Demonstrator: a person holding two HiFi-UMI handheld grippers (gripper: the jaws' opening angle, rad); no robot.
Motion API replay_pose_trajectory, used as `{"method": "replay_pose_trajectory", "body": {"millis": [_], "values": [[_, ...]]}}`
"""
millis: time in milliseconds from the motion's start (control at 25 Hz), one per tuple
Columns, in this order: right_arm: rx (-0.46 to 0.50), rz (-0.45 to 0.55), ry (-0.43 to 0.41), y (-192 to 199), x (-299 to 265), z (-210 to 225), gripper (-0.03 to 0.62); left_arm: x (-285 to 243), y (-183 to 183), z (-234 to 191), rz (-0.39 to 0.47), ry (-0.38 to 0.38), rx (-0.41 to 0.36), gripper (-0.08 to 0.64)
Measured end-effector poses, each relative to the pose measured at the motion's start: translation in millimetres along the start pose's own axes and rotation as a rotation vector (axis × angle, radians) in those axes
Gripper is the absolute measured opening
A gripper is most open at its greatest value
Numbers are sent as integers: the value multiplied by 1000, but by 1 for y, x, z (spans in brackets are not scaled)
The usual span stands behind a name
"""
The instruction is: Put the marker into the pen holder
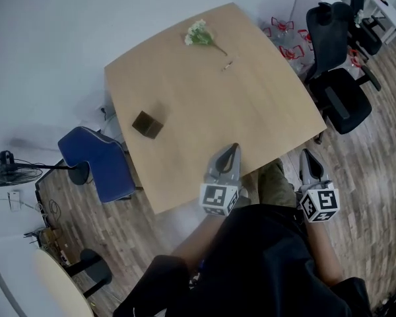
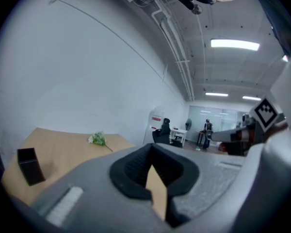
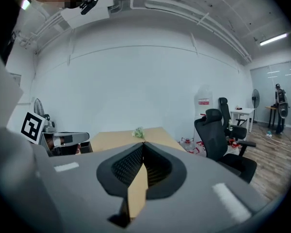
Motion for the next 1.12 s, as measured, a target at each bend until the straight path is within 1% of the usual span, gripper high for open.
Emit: {"method": "replay_pose_trajectory", "body": {"millis": [120, 280, 400, 480, 600, 760, 960, 1120], "values": [[-13, 7, -54, -4, -28, 1, 2, -4, -3, -11, -3, -49, -8, 3], [-20, 41, -123, -14, -68, 13, 2, -24, -17, -20, 14, -105, -53, 3], [-34, 40, -159, -17, -97, 34, 0, -52, -21, -21, 12, -129, -80, 3], [-43, 33, -174, -21, -114, 51, 2, -76, -21, -20, 2, -144, -82, 3], [-46, 23, -184, -24, -135, 80, 2, -114, -18, -14, -9, -145, -89, 3], [-73, -17, -195, -20, -160, 119, 2, -161, -19, -5, -22, -149, -96, 3], [-148, -25, -269, -22, -190, 152, 2, -200, -19, -2, -43, -189, -112, 3], [-157, -43, -333, -25, -221, 164, 2, -223, -9, -13, -85, -238, -117, 3]]}}
Point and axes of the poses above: the fingertips, and each gripper's own axes: x backward along the fingers, z to its right, y out of its underside, the point moved 5 cm from there along x, backward along the fingers, and after that the axes turned 8 degrees about z, right-handed, at the moved point
